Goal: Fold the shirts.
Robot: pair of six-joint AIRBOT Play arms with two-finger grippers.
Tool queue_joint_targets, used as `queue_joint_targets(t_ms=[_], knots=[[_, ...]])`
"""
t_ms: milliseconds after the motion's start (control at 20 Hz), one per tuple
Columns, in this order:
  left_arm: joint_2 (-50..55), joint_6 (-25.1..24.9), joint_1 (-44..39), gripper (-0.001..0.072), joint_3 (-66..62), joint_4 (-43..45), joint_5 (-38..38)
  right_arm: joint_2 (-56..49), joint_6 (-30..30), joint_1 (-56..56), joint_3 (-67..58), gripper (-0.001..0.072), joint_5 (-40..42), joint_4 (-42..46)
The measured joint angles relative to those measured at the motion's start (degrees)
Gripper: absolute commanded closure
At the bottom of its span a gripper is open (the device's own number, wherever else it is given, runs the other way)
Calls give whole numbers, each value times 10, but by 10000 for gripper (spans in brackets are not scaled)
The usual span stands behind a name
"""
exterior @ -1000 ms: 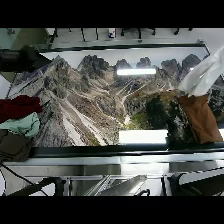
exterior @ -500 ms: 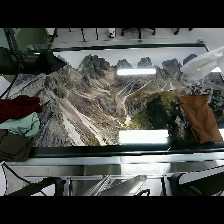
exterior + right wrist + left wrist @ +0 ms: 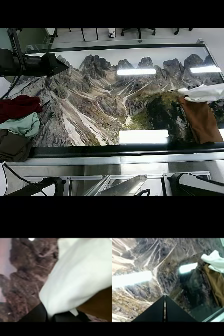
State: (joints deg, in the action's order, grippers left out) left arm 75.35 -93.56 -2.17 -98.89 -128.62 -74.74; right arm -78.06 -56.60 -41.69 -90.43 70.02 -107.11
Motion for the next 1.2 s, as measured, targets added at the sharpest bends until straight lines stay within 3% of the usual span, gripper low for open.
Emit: queue_joint_targets(t_ms=[250, 500, 550, 600, 650, 900, 1100, 1150, 1200], knots=[[0, 0, 0, 694, 0, 0, -9, 134, 55, -22, 176, 686, 26, 99], [0, 0, 0, 693, 0, 0, -21, 172, 67, -30, 296, 682, 34, 133], [0, 0, 0, 693, 0, 0, -25, 170, 67, -31, 309, 588, 38, 137], [0, 0, 0, 693, 0, 0, -26, 168, 63, -31, 317, 253, 44, 138], [0, 0, 0, 694, 0, 0, -29, 165, 53, -31, 324, 9, 54, 141], [0, 0, 0, 693, 0, 0, -33, 164, -13, -32, 325, 10, 82, 113], [0, 0, 0, 693, 0, 0, -34, 174, -91, -29, 306, 28, 69, -1], [0, 0, 0, 693, 0, -1, -34, 178, -116, -23, 303, 240, 61, -39], [0, 0, -1, 694, 0, -2, -35, 183, -138, -13, 302, 552, 53, -68]])
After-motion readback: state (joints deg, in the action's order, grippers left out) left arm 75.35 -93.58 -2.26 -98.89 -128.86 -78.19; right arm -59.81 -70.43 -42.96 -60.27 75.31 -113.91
